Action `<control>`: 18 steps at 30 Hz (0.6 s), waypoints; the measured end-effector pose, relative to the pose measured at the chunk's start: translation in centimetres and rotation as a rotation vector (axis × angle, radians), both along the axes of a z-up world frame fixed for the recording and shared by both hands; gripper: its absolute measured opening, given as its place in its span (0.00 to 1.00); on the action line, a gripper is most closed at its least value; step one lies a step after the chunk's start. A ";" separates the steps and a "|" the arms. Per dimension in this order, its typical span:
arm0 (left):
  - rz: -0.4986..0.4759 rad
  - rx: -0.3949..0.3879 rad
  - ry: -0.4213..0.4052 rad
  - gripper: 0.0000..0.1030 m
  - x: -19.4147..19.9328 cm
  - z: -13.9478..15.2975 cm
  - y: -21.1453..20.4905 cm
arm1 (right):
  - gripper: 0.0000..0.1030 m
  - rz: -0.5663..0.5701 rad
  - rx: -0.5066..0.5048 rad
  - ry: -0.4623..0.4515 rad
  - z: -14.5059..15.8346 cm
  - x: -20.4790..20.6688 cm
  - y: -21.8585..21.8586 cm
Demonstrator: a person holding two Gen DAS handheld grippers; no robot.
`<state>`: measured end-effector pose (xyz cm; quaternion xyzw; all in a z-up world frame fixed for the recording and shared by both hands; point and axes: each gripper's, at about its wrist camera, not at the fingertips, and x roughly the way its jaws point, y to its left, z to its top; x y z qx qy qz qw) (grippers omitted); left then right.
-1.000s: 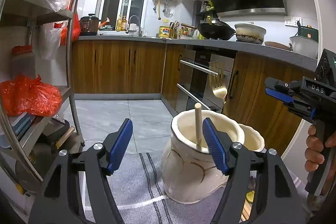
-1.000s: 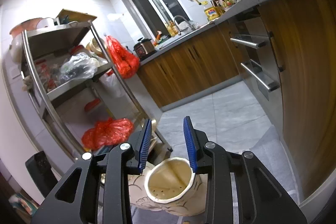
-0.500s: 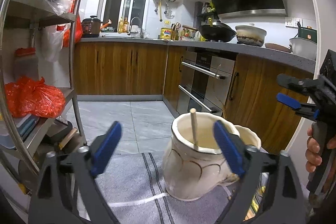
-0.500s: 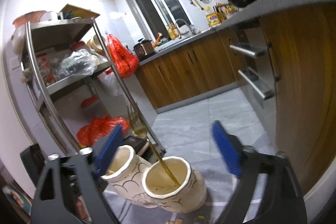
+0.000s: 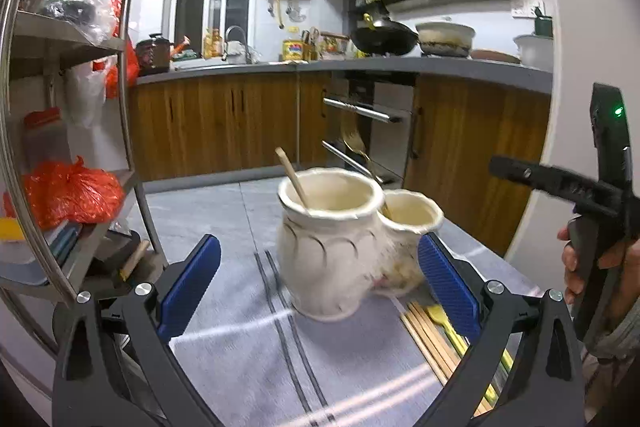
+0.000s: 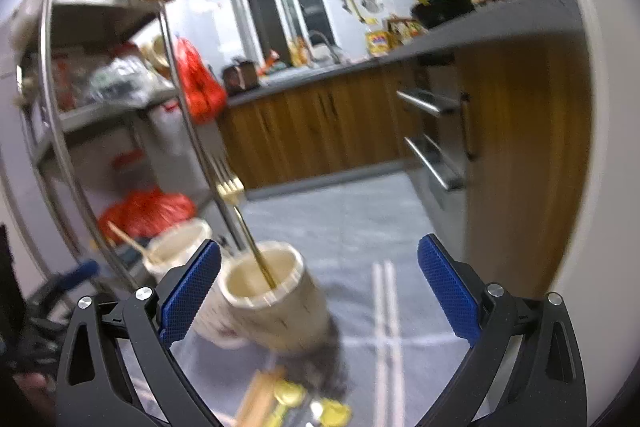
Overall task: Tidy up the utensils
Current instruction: 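Move the right tool to a yellow-handled utensil and grasp it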
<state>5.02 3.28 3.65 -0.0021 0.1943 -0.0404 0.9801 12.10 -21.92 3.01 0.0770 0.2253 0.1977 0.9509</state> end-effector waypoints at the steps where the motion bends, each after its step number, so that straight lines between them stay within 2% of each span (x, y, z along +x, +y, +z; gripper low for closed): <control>1: -0.006 0.000 0.011 0.95 -0.2 -0.3 -0.2 | 0.95 -0.011 -0.005 0.025 -0.6 -0.2 -0.2; 9: -0.046 -0.020 0.139 0.94 -0.4 -3.8 -1.8 | 0.95 -0.050 -0.074 0.199 -4.8 -2.3 -1.2; 12: -0.042 -0.005 0.161 0.95 -0.4 -4.6 -1.9 | 0.95 -0.025 -0.092 0.264 -6.1 -3.1 -1.2; 18: -0.048 -0.007 0.186 0.95 -0.7 -5.6 -1.8 | 0.95 0.013 -0.175 0.322 -7.9 -4.3 0.5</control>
